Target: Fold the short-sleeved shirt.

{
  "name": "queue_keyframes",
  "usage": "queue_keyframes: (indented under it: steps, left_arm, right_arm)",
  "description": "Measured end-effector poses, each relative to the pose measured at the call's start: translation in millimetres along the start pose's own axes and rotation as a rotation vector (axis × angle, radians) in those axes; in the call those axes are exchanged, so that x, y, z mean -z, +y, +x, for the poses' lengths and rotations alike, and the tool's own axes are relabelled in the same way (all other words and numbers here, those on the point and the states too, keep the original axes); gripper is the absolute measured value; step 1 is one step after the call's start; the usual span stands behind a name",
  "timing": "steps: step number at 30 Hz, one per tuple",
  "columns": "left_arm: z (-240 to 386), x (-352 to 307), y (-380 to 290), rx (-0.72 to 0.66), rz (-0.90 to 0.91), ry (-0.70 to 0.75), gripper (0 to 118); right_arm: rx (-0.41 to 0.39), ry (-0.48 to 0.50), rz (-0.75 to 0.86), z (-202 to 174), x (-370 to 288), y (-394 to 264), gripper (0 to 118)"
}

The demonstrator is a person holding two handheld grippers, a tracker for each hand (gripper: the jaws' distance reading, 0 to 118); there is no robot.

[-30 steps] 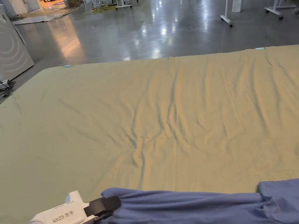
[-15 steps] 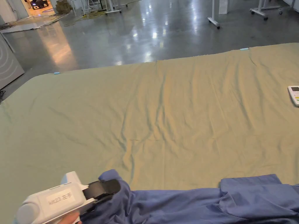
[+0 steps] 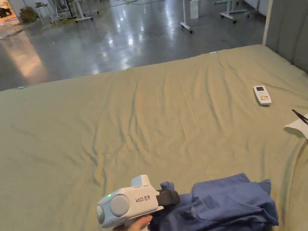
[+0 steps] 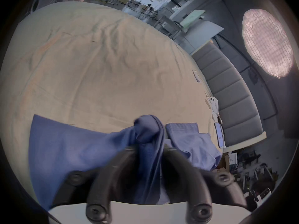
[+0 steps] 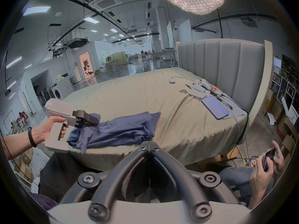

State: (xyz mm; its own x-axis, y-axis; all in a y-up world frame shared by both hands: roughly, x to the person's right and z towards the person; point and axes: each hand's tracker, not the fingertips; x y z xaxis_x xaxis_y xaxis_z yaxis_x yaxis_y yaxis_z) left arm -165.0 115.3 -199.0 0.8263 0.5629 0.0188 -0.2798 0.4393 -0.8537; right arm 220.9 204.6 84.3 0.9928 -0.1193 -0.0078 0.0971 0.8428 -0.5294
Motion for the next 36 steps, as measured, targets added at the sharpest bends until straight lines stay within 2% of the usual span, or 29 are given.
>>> queue_keyframes:
  steps: [1, 2, 4, 6, 8, 9, 10, 11, 12, 13, 14, 16, 17, 22, 24, 26, 29, 30, 32, 33, 34, 36]
  left_arm:
    - [2.7, -7.5, -2.4, 0.014, 0.025, -0.049, 57]
    - [3.9, -17.8, -3.4, 0.019, 0.075, -0.083, 78]
    - [1.2, -40.9, -0.4, 0.038, 0.147, -0.126, 109]
    - [-2.6, -71.8, -2.2, 0.025, 0.241, -0.152, 111]
    - [-18.0, -84.9, -4.3, -0.053, 0.268, -0.117, 109]
    - [-21.5, -88.0, -7.9, -0.104, 0.265, -0.096, 104]
    - [-28.7, -86.9, -10.7, -0.139, 0.243, -0.089, 81]
    - [-37.3, -82.6, -14.6, -0.17, 0.23, -0.079, 48]
    - [-43.3, -74.9, -19.1, -0.195, 0.196, -0.066, 8]
    - [-51.0, -63.6, -23.5, -0.217, 0.168, -0.049, 1]
    - [-54.4, -54.0, -29.6, -0.242, 0.141, -0.038, 1]
    - [-53.3, -32.5, -37.0, -0.246, 0.052, -0.156, 1]
    - [-38.8, -24.5, -42.7, -0.251, 0.029, -0.157, 1]
    - [-15.3, 22.8, -51.0, -0.104, -0.022, -0.107, 1]
    - [-8.4, 23.1, -49.9, -0.055, -0.02, -0.063, 1]
    - [-5.9, 17.9, -45.8, -0.064, -0.028, -0.076, 1]
    - [-23.3, -12.8, -33.1, -0.15, -0.023, -0.088, 2]
    - [-32.2, -28.9, -30.0, -0.165, 0.022, -0.115, 13]
    - [-52.8, -56.2, -24.9, -0.172, 0.104, -0.155, 70]
    - [-63.0, -74.1, -23.3, -0.187, 0.114, -0.153, 95]
    - [-74.6, -85.5, -21.2, -0.197, 0.104, -0.14, 116]
    - [-98.2, -96.6, -17.8, -0.255, 0.089, -0.093, 116]
  right_arm:
    - [0.007, -0.005, -0.005, 2.5, -0.5, -2.3, 0]
    - [0.014, -0.009, -0.01, 4.8, -0.5, -4.2, 0]
    - [0.031, -0.009, -0.018, 8.4, 0.9, -7.2, 0]
    - [0.044, -0.002, -0.023, 9.5, 3.8, -8.8, 0]
    - [0.048, 0.011, -0.03, 8.7, 6.8, -8.7, 0]
    - [0.044, 0.019, -0.031, 7.2, 7.9, -8.1, 0]
    - [0.035, 0.024, -0.031, 4.9, 8.6, -6.5, 0]
    - [0.025, 0.029, -0.029, 2.5, 8.8, -5.1, 0]
    - [0.018, 0.032, -0.024, 0.3, 8.7, -3.8, 0]
    - [0.013, 0.035, -0.024, -1.2, 8.7, -2.4, 0]
    - [0.005, 0.036, -0.02, -3.7, 7.9, -0.5, 0]
    - [-0.01, 0.029, -0.009, -7.2, 5.3, 1.4, 0]
    - [-0.012, 0.029, -0.007, -7.9, 4.6, 2.0, 0]
    - [-0.029, 0.016, -0.021, -10.6, 2.1, 2.0, 0]
    - [-0.033, 0.013, -0.027, -10.4, 1.7, 0.9, 0]
    - [-0.025, 0.018, -0.038, -9.4, 3.2, -0.3, 0]
    - [-0.027, 0.017, -0.044, -10.3, 5.4, 0.1, 0]
    - [-0.026, 0.015, -0.038, -10.8, 5.5, 0.7, 0]
    - [0.006, 0.043, -0.034, -9.2, 9.4, 1.5, 0]
    - [0.022, 0.059, -0.036, -8.5, 12.5, 1.4, 0]
    - [0.028, 0.065, -0.04, -8.1, 15.9, 0.6, 0]
    - [0.027, 0.07, -0.046, -11.0, 22.0, 0.0, 0]
